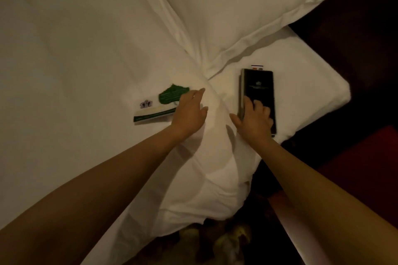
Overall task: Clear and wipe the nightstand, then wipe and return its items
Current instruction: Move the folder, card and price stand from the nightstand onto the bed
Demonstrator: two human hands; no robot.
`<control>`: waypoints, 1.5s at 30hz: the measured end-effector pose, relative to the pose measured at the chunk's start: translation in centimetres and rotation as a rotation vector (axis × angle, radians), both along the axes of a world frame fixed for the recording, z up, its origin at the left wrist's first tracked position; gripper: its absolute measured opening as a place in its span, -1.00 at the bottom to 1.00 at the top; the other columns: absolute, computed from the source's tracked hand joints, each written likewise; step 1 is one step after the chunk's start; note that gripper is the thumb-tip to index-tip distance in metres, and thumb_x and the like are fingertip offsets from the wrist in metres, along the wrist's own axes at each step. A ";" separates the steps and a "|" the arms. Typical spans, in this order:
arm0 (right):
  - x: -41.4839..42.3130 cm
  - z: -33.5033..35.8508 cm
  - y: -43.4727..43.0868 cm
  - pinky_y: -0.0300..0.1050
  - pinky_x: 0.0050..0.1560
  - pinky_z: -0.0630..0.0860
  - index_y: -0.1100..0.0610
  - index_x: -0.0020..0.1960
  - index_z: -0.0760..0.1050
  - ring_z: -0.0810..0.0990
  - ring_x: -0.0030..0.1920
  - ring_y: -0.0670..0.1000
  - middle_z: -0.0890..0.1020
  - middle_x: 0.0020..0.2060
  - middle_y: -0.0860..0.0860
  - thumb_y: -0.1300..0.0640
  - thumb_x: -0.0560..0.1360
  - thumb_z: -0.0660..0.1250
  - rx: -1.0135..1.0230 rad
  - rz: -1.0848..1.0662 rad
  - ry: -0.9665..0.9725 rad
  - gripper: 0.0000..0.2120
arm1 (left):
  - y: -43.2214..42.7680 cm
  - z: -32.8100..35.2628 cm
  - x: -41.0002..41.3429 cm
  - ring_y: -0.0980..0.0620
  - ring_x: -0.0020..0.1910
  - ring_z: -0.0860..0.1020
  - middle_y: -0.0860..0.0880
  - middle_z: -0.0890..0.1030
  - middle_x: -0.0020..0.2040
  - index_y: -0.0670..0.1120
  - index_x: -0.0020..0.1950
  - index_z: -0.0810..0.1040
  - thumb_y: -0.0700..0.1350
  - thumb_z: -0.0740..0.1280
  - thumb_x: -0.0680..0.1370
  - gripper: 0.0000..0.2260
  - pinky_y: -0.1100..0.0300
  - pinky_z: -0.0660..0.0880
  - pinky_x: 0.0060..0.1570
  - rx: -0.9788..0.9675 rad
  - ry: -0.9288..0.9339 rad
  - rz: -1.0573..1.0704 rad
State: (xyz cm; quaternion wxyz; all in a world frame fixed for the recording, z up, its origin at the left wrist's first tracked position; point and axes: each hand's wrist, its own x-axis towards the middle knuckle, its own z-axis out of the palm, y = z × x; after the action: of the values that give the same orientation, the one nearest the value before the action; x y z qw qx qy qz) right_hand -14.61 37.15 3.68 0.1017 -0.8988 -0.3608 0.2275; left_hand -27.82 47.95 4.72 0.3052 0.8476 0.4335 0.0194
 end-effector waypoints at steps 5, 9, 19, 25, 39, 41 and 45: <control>6.0 0.2 -7.5 0.20 0.32 0.27 0.06 0.52 0.01 0.16 0.41 0.24 0.15 0.48 0.17 -0.16 0.54 0.18 -0.028 -0.179 0.001 -0.33 | -4.4 -0.2 6.8 -0.20 0.40 0.28 -0.22 0.32 0.43 -0.14 0.52 0.15 -0.10 0.19 0.60 -0.49 0.05 0.23 0.36 -0.091 0.028 -0.172; 10.0 0.3 -13.5 0.19 0.32 0.27 0.06 0.52 0.00 0.14 0.44 0.24 0.12 0.50 0.16 -0.17 0.54 0.17 -0.078 -0.298 -0.028 -0.32 | -8.8 -0.5 12.5 -0.23 0.40 0.29 -0.24 0.33 0.42 -0.16 0.51 0.17 -0.09 0.21 0.59 -0.49 0.03 0.25 0.37 -0.092 0.028 -0.350; 16.9 0.8 -29.4 0.19 0.34 0.29 0.17 0.52 -0.02 0.19 0.43 0.25 0.17 0.47 0.21 -0.09 0.52 0.26 -0.086 -0.656 -0.015 -0.26 | -22.1 -1.4 24.6 -0.19 0.44 0.26 -0.21 0.29 0.47 -0.11 0.54 0.10 -0.02 0.17 0.61 -0.47 0.02 0.25 0.40 -0.170 0.058 -0.635; 19.6 0.0 -38.0 0.19 0.35 0.29 0.21 0.50 0.04 0.21 0.42 0.27 0.23 0.42 0.25 0.01 0.51 0.31 0.017 -0.926 0.047 -0.29 | -30.1 -2.1 30.4 -0.20 0.45 0.27 -0.21 0.27 0.47 -0.11 0.54 0.09 -0.04 0.18 0.61 -0.47 -0.06 0.31 0.39 -0.230 0.060 -0.749; 24.6 -1.9 -50.1 0.09 0.45 0.23 0.23 0.52 -0.02 0.17 0.49 0.20 0.20 0.49 0.20 0.12 0.50 0.36 0.299 -1.240 0.106 -0.23 | -44.3 -2.8 38.7 -0.13 0.46 0.30 -0.16 0.27 0.50 -0.06 0.55 0.04 -0.19 0.09 0.63 -0.50 -0.01 0.31 0.42 -0.373 0.056 -0.866; 25.2 -1.9 -50.3 0.10 0.45 0.26 0.23 0.52 -0.02 0.18 0.49 0.19 0.20 0.49 0.18 0.12 0.50 0.34 0.351 -1.216 0.106 -0.25 | -45.6 -2.8 39.7 -0.12 0.47 0.28 -0.14 0.23 0.52 -0.05 0.56 0.01 -0.19 0.07 0.64 -0.50 0.05 0.29 0.41 -0.416 0.054 -0.855; 25.9 -2.4 -50.0 0.10 0.41 0.32 0.22 0.52 -0.02 0.24 0.47 0.15 0.25 0.47 0.16 0.16 0.54 0.27 0.436 -1.182 0.113 -0.32 | -47.5 -3.1 41.5 -0.10 0.41 0.34 -0.12 0.33 0.47 -0.05 0.53 0.11 -0.19 0.03 0.65 -0.57 0.22 0.30 0.22 -0.467 0.017 -0.861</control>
State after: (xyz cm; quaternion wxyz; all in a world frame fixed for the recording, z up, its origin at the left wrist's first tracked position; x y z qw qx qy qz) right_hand 11.34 -12.90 1.31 0.4100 -0.8914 0.1643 0.1012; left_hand 13.68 0.47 1.64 0.4638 0.8590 0.0391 -0.2134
